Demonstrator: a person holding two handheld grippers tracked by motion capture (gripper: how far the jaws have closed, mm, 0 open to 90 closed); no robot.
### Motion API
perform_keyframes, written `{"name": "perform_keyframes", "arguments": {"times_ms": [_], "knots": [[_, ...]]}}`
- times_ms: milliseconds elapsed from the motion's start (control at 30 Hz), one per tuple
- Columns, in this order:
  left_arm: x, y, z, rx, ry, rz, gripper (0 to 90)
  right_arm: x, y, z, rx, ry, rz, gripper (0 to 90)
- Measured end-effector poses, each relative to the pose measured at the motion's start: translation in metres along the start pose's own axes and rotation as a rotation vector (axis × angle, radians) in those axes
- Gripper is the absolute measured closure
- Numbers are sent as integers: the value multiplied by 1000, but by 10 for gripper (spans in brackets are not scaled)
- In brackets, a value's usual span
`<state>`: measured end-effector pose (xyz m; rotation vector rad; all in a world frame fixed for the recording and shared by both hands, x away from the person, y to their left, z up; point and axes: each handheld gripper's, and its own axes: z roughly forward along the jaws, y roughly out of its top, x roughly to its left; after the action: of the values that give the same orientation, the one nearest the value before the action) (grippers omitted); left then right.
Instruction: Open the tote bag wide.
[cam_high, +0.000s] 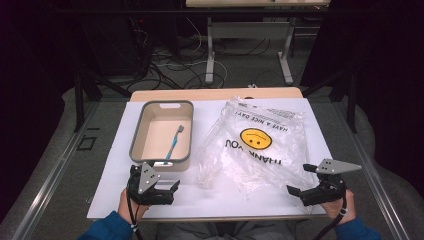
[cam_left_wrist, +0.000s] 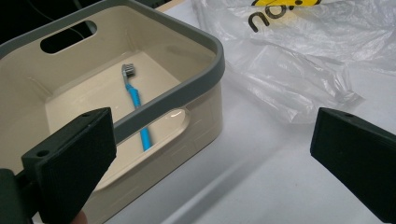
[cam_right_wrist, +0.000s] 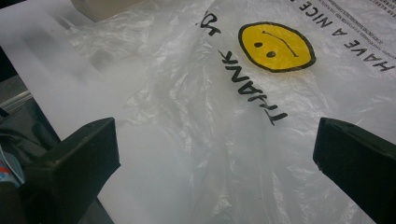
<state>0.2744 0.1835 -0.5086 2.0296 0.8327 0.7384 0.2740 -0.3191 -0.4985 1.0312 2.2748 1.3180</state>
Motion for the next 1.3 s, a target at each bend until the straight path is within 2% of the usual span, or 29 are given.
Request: {"name": "perform_keyframes", "arguments": {"times_ms": [300, 367, 400, 500, 733, 833, 867, 900, 1067, 1300], "knots": [[-3, 2, 3, 0, -2, 8, 6, 0, 0, -1, 12, 5, -3, 0], [-5, 2, 4, -10, -9, -7, 6, 0, -1, 0, 13, 5, -10, 0], [-4, 3, 4, 3, -9, 12, 6, 0, 0, 0, 11, 6, -8, 0], [-6, 3, 5, -4, -17, 0, 6, 1, 0, 0, 16, 8, -3, 0], [-8, 3, 5, -8, -15, 9, 6, 5, 4, 3, 23, 10, -18, 0], [-9, 3, 6, -15, -10, -1, 6, 6, 7, 7, 27, 22, -28, 0], [-9, 4, 6, -4, -11, 12, 6, 6, 9, 8, 42, 22, -23, 0], [-11, 4, 8, -9, -14, 2, 6, 6, 9, 10, 37, 26, -30, 0], [-15, 6, 13, 6, -25, 27, 6, 5, 15, 19, 56, 38, -37, 0], [-18, 7, 17, 15, -47, 15, 6, 7, 21, 31, 89, 49, -50, 0]]}}
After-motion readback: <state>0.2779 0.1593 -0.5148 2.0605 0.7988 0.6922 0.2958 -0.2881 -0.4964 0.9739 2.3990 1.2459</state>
